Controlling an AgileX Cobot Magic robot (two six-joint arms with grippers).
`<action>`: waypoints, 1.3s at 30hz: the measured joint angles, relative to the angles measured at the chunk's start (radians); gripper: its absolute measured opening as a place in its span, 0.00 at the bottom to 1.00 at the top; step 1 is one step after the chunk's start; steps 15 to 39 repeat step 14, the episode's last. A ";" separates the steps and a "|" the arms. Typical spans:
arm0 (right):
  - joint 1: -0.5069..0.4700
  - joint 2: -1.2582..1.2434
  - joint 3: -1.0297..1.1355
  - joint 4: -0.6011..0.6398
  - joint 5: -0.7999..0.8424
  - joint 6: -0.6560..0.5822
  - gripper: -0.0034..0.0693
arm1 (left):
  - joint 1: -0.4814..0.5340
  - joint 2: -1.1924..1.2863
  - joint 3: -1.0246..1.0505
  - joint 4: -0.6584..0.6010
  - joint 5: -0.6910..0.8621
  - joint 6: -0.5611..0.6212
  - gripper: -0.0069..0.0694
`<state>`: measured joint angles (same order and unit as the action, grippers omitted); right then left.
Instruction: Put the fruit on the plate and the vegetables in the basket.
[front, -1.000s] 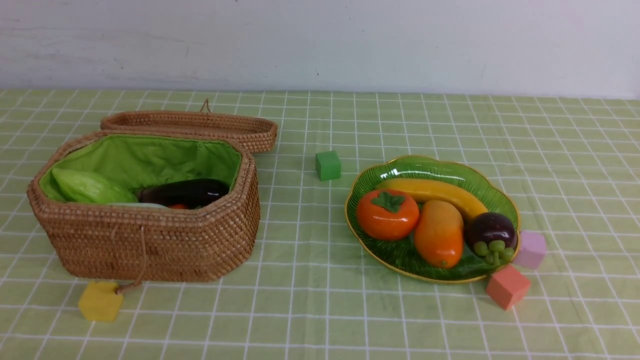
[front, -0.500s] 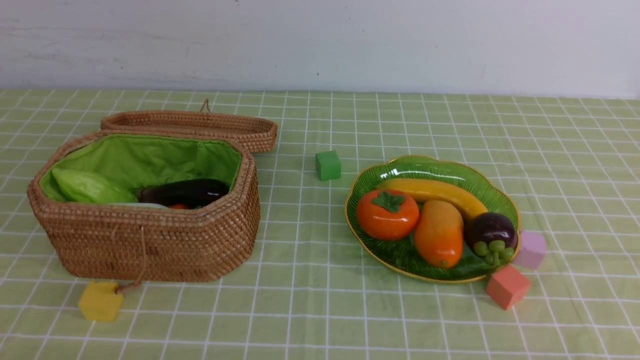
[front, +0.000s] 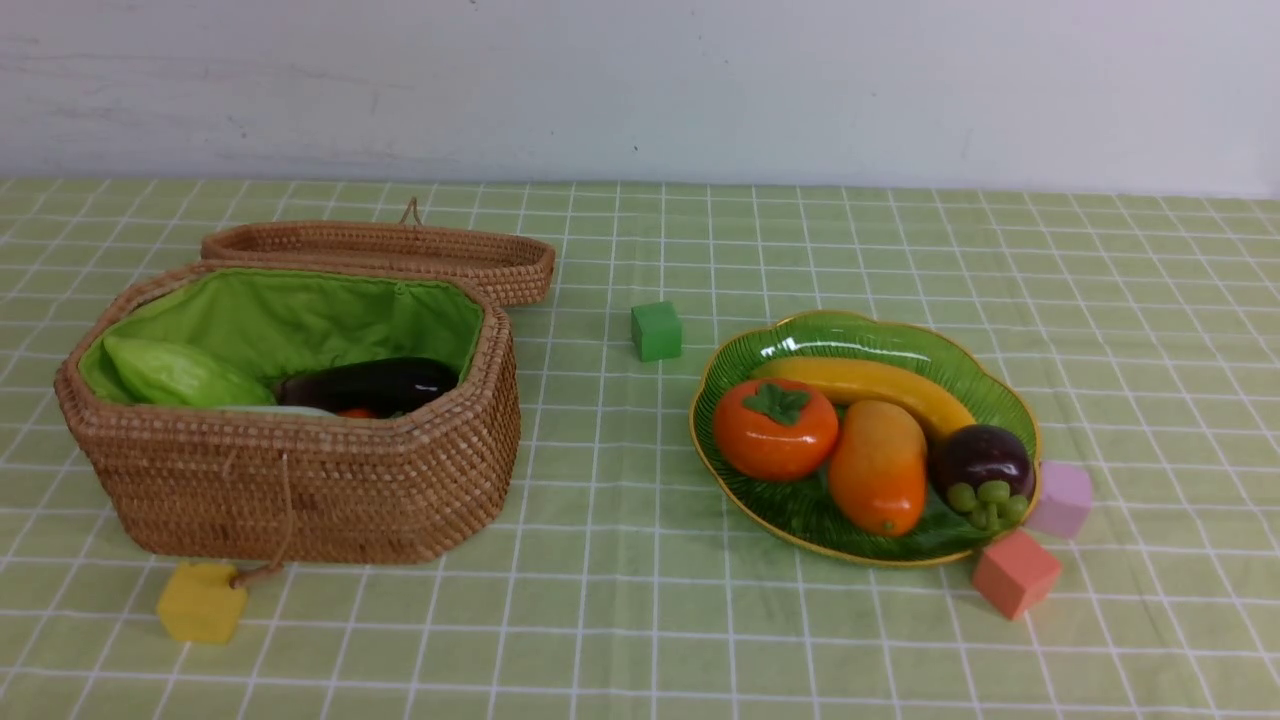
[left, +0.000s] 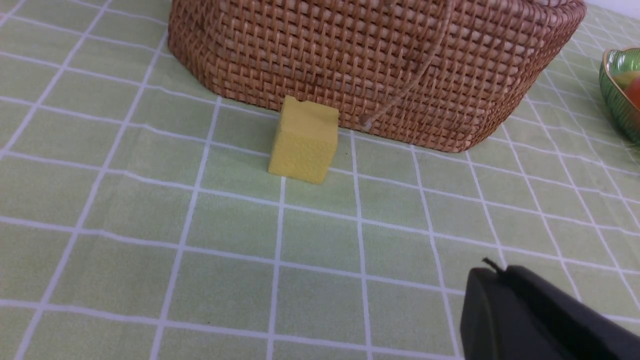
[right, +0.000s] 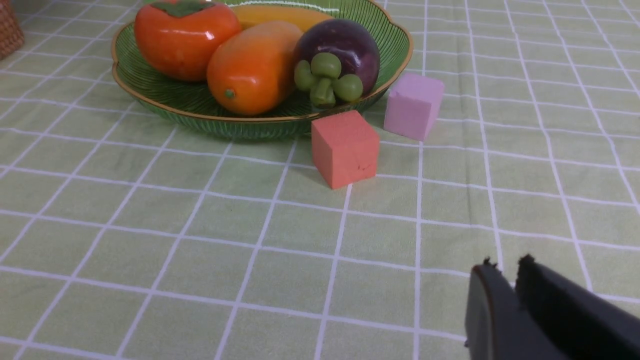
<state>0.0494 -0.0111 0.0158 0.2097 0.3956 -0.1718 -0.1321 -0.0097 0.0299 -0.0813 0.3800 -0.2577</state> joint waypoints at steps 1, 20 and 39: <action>0.000 0.000 0.000 0.000 0.000 0.000 0.16 | 0.000 0.000 0.000 0.000 0.000 0.000 0.10; 0.000 0.000 0.000 0.000 0.000 -0.001 0.19 | 0.000 0.000 0.000 0.000 0.000 0.000 0.11; 0.000 0.000 0.000 0.000 0.000 -0.001 0.19 | 0.000 0.000 0.000 0.000 0.000 0.000 0.11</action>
